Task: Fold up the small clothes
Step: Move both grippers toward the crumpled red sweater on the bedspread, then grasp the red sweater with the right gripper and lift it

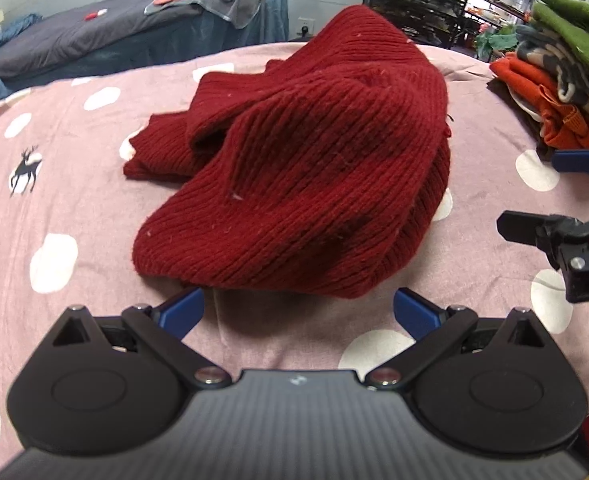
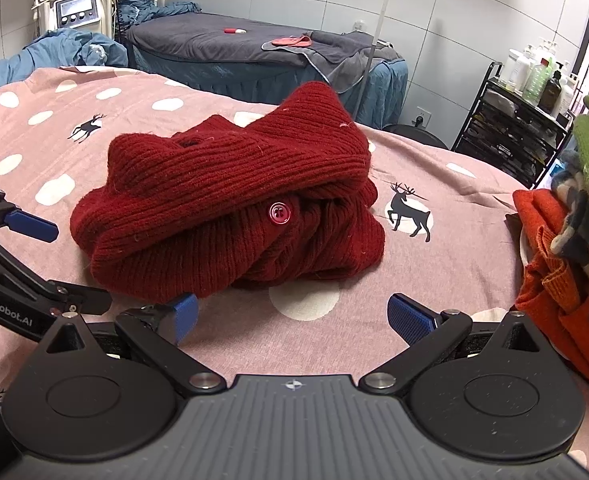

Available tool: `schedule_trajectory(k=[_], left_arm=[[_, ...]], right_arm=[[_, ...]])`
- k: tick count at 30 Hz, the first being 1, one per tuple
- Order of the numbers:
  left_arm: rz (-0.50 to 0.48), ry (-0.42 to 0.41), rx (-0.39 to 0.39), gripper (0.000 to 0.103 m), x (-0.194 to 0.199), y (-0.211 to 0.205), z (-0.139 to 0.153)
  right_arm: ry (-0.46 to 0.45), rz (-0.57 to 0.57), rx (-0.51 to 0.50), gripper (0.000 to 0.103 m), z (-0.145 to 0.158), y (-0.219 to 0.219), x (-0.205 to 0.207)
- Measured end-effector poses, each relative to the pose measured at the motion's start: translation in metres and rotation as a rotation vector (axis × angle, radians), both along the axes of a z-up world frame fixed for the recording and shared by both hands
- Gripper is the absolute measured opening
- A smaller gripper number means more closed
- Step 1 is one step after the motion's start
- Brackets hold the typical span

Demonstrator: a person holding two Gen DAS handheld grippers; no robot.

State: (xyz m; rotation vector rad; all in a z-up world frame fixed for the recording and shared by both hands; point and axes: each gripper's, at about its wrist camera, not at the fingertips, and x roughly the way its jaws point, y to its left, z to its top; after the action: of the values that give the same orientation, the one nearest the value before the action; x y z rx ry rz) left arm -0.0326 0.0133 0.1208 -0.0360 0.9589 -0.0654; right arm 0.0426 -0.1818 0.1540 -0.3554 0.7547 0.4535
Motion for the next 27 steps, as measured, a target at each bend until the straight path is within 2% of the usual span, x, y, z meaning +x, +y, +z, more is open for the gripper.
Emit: schedule_trajectory(k=[13, 18, 20, 23, 27], left_arm=[[-0.054, -0.057, 0.010, 0.103, 0.001, 0.000, 0.006], [-0.004, -0.154, 0.041, 0.103, -0.006, 0.021, 0.018], [0.020, -0.159, 0.015, 0.103, -0.004, 0.035, 0.019], [0.061, -0.164, -0.063, 0.103, -0.001, 0.055, 0.016], [0.093, -0.151, -0.138, 0.103, 0.000, 0.067, 0.008]], right_arm=[[-0.013, -0.015, 0.024, 0.103, 0.001, -0.004, 0.004], [-0.061, -0.069, 0.192, 0.103, 0.017, -0.020, 0.014], [-0.019, -0.098, 0.289, 0.103, 0.019, -0.025, 0.030], [0.065, -0.120, 0.410, 0.103, 0.014, -0.023, 0.055], [0.140, -0.141, 0.435, 0.103, -0.008, 0.003, 0.082]])
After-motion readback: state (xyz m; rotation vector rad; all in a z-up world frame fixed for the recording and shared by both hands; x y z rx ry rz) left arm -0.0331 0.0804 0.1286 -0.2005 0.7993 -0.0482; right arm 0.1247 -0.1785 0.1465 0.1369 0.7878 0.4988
